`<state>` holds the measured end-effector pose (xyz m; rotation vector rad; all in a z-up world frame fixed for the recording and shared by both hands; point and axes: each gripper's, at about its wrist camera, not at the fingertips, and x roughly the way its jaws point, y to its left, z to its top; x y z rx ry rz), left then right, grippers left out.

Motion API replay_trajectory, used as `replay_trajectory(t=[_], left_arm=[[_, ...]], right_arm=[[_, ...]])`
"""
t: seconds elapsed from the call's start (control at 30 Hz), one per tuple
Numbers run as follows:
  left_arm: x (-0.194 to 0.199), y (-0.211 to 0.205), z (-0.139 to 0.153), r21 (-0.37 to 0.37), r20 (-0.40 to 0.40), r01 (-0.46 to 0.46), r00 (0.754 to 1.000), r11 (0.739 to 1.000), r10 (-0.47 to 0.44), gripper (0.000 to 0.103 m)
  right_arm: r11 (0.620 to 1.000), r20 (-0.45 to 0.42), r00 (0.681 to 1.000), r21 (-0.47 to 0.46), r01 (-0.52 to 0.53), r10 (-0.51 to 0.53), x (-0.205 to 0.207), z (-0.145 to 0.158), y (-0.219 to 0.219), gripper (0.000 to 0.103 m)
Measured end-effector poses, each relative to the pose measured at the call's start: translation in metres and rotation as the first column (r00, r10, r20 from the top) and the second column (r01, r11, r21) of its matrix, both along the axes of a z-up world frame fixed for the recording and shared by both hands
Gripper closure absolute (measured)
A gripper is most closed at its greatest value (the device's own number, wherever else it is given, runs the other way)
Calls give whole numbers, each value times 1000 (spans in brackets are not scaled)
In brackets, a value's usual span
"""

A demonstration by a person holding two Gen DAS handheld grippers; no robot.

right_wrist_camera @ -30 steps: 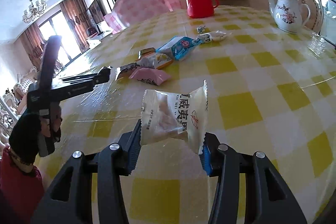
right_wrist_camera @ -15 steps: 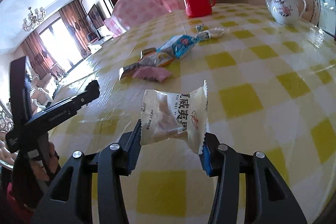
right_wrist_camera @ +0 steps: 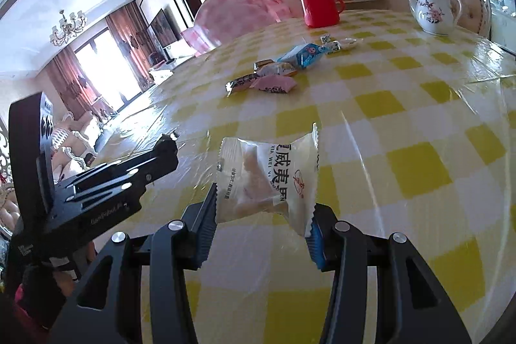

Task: Organize snacks
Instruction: 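Carry the black wrapper and white bun bag toward the white box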

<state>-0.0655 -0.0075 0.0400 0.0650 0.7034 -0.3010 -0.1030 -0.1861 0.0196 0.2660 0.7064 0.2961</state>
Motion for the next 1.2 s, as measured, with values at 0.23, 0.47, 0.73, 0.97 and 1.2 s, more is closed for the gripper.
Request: replay_trajectory(t=[0.23,0.47,0.73,0.97,1.2], left_arm=[[-33,18,10,28,32,2,999,1000,-3,69],[-62,54,17,57,55,-27,998,998,23,69],[-89,110,23,61,84,-112,991,992,106,69],[-104,147,23,78,88,-152,985,985,145,68],[-115,190,14,113,61,-194,980,975,188,68]], right_arm=[[1000,2,1000,-19,-18,18,-17,0,15,56],[996,-3,996,-33,-86,86,-25,0,45,56],[979,10,981,-66,-193,194,-40,6,95,56],[946,35,949,-103,-309,314,-63,16,146,56],[884,42,892,-160,-439,451,-88,20,203,56]])
